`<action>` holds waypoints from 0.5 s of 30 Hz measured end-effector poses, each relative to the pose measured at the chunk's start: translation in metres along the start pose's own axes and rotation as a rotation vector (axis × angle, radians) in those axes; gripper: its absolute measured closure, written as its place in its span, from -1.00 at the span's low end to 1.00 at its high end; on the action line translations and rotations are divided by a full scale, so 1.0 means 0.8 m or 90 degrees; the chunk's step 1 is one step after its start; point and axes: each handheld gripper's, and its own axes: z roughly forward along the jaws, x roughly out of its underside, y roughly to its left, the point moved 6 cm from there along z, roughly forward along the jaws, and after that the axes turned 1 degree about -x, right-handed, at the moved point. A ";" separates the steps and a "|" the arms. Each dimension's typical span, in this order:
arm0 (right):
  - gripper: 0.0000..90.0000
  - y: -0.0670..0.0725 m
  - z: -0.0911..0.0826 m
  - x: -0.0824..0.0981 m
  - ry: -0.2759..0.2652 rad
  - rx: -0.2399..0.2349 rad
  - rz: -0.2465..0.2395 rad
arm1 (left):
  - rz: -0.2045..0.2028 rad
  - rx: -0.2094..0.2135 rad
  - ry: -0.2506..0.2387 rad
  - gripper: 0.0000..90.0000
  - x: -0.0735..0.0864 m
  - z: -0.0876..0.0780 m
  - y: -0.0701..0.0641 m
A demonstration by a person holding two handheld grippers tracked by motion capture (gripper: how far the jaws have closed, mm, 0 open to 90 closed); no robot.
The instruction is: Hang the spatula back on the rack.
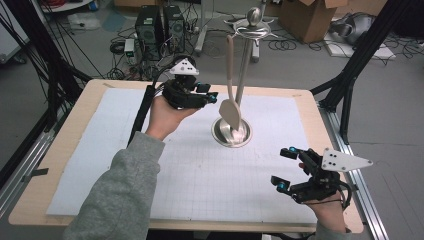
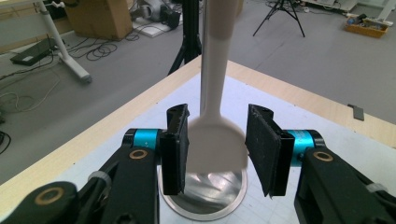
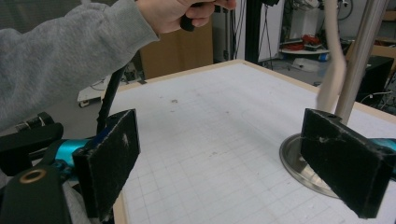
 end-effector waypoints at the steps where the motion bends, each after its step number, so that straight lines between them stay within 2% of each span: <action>1: -0.74 -0.001 0.001 0.000 -0.001 0.000 -0.003 | 0.000 0.001 -0.002 0.26 0.000 -0.002 0.000; 7: -0.74 0.000 0.006 0.001 0.003 -0.003 -0.006 | 0.001 0.007 -0.006 -0.15 0.001 -0.012 0.001; 11: -0.74 0.000 0.008 0.002 0.010 -0.005 -0.002 | 0.010 0.012 -0.026 -0.30 0.006 -0.020 0.003; 15: -0.74 -0.001 0.013 0.003 0.013 -0.006 -0.004 | 0.006 0.001 -0.026 -0.48 0.017 -0.027 0.010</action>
